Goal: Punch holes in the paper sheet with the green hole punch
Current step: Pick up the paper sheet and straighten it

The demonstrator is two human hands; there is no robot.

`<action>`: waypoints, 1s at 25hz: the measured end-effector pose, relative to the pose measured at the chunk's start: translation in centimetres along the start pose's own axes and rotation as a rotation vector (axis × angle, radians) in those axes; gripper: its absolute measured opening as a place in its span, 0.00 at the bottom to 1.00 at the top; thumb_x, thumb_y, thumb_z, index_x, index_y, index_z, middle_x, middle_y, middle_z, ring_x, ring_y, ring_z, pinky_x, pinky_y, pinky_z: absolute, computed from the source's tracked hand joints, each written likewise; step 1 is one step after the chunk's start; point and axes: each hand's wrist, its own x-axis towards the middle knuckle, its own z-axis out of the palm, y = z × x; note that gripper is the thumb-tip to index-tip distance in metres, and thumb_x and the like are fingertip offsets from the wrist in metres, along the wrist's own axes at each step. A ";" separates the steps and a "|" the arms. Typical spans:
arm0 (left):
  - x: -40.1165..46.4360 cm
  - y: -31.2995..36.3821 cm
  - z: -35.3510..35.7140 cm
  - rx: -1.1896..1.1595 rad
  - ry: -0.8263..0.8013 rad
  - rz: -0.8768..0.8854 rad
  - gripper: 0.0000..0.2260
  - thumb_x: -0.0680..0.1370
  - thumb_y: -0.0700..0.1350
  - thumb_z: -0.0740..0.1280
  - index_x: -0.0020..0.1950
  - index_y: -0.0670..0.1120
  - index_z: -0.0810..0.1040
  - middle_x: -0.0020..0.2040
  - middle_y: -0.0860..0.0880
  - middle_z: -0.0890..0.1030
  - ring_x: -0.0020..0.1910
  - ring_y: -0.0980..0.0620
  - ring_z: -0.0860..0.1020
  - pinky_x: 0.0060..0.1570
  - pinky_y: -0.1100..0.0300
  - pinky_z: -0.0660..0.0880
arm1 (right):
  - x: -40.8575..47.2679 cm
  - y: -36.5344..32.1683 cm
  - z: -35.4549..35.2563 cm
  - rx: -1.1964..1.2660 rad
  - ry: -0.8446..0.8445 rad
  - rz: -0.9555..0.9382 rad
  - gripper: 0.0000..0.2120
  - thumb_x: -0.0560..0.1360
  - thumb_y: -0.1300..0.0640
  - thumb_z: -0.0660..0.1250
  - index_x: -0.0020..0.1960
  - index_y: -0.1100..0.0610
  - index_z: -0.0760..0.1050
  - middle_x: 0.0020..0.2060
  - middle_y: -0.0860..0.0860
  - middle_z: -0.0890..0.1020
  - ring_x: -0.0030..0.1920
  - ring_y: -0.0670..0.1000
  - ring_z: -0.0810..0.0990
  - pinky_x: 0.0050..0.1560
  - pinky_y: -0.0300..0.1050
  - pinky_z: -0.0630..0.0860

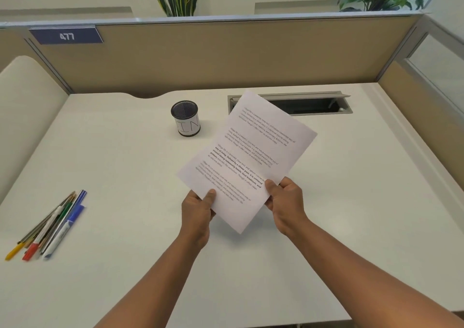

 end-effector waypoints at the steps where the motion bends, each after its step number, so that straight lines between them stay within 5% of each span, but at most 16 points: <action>1: 0.2 0.3 -0.3 -0.007 0.031 0.029 0.10 0.81 0.38 0.68 0.60 0.49 0.80 0.55 0.52 0.87 0.54 0.50 0.85 0.48 0.55 0.82 | 0.2 -0.3 -0.6 -0.046 -0.005 -0.021 0.06 0.81 0.65 0.66 0.50 0.59 0.81 0.45 0.51 0.89 0.47 0.53 0.87 0.43 0.45 0.84; 5: 2.8 4.6 -1.6 0.225 0.195 0.288 0.17 0.79 0.43 0.72 0.65 0.49 0.74 0.58 0.48 0.83 0.49 0.57 0.82 0.48 0.65 0.76 | 1.1 -1.5 -3.2 -0.139 -0.112 -0.024 0.09 0.81 0.66 0.65 0.54 0.57 0.82 0.48 0.51 0.89 0.48 0.52 0.88 0.43 0.44 0.83; 7: 4.1 7.2 -1.8 0.449 0.039 0.257 0.23 0.78 0.48 0.73 0.71 0.50 0.71 0.60 0.52 0.81 0.52 0.62 0.81 0.49 0.66 0.74 | 1.4 -1.8 -4.5 -0.185 -0.184 0.000 0.09 0.81 0.65 0.65 0.57 0.57 0.82 0.51 0.53 0.88 0.52 0.55 0.87 0.50 0.49 0.84; 10: 4.4 8.6 -0.7 0.521 -0.356 0.036 0.22 0.80 0.48 0.71 0.71 0.46 0.72 0.59 0.48 0.85 0.57 0.49 0.84 0.55 0.55 0.79 | 1.6 -1.9 -5.5 -0.223 -0.277 0.052 0.11 0.81 0.65 0.66 0.60 0.59 0.81 0.55 0.55 0.87 0.56 0.58 0.86 0.59 0.58 0.81; 12: 4.1 7.9 0.0 0.442 -0.475 -0.047 0.15 0.81 0.42 0.69 0.67 0.42 0.75 0.59 0.43 0.85 0.56 0.42 0.85 0.54 0.48 0.82 | 1.5 -2.1 -5.5 -0.242 -0.302 0.070 0.11 0.80 0.65 0.66 0.61 0.59 0.81 0.55 0.56 0.87 0.56 0.59 0.85 0.61 0.61 0.80; 16: 3.7 5.9 0.6 0.306 -0.387 -0.056 0.09 0.82 0.36 0.65 0.61 0.41 0.79 0.56 0.40 0.86 0.49 0.42 0.86 0.45 0.50 0.83 | 1.1 -1.9 -5.3 -0.188 -0.281 0.087 0.10 0.81 0.62 0.66 0.61 0.59 0.81 0.56 0.56 0.87 0.56 0.59 0.85 0.58 0.60 0.81; 20: 4.0 4.6 0.9 0.329 -0.334 -0.018 0.10 0.82 0.37 0.65 0.62 0.43 0.80 0.55 0.41 0.86 0.50 0.42 0.85 0.47 0.48 0.82 | 0.5 -1.1 -4.7 0.013 -0.259 0.117 0.11 0.81 0.64 0.65 0.63 0.61 0.78 0.57 0.58 0.86 0.56 0.58 0.85 0.50 0.52 0.84; 25: 4.5 4.3 1.8 0.435 -0.333 -0.001 0.10 0.82 0.39 0.65 0.60 0.47 0.81 0.52 0.45 0.88 0.48 0.44 0.87 0.43 0.52 0.83 | 0.9 -0.5 -4.7 -0.062 -0.143 0.171 0.10 0.82 0.64 0.65 0.61 0.60 0.79 0.54 0.57 0.87 0.54 0.60 0.86 0.52 0.59 0.84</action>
